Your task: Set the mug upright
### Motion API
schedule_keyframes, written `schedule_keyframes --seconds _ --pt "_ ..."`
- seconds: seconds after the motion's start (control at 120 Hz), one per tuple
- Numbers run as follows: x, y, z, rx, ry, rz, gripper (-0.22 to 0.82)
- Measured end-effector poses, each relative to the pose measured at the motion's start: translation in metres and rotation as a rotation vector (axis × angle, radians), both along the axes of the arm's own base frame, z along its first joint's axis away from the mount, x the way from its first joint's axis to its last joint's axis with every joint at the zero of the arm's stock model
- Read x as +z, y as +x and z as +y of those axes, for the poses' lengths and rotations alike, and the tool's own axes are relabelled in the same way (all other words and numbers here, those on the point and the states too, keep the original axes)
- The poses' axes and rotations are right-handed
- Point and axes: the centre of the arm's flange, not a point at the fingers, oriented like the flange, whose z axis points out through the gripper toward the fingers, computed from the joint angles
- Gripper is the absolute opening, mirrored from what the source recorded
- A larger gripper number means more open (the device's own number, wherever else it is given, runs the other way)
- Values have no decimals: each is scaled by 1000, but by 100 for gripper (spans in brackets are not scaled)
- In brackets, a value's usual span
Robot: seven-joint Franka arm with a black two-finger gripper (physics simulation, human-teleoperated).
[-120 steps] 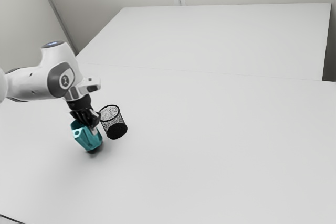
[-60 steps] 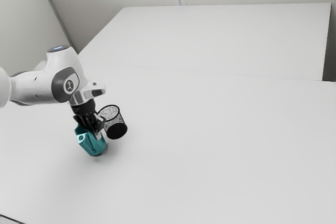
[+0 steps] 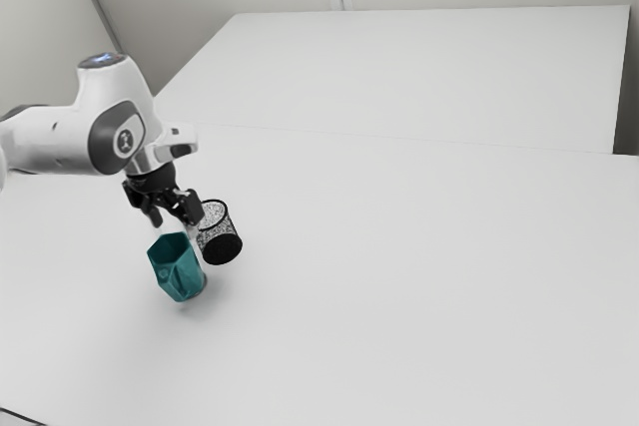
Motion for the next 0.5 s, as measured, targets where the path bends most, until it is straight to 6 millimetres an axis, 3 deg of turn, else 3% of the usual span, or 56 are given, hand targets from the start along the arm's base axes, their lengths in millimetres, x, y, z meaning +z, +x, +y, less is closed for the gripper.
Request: schedule_keyframes --seconds 0.1,0.267,0.4,0.5 --pt "32 8 -4 1 4 -25 54" --pt "89 44 -21 -32 -29 -56 58" --pt "159 67 -53 -95 -58 -136 59" --pt "201 83 -60 -117 -73 -161 60"
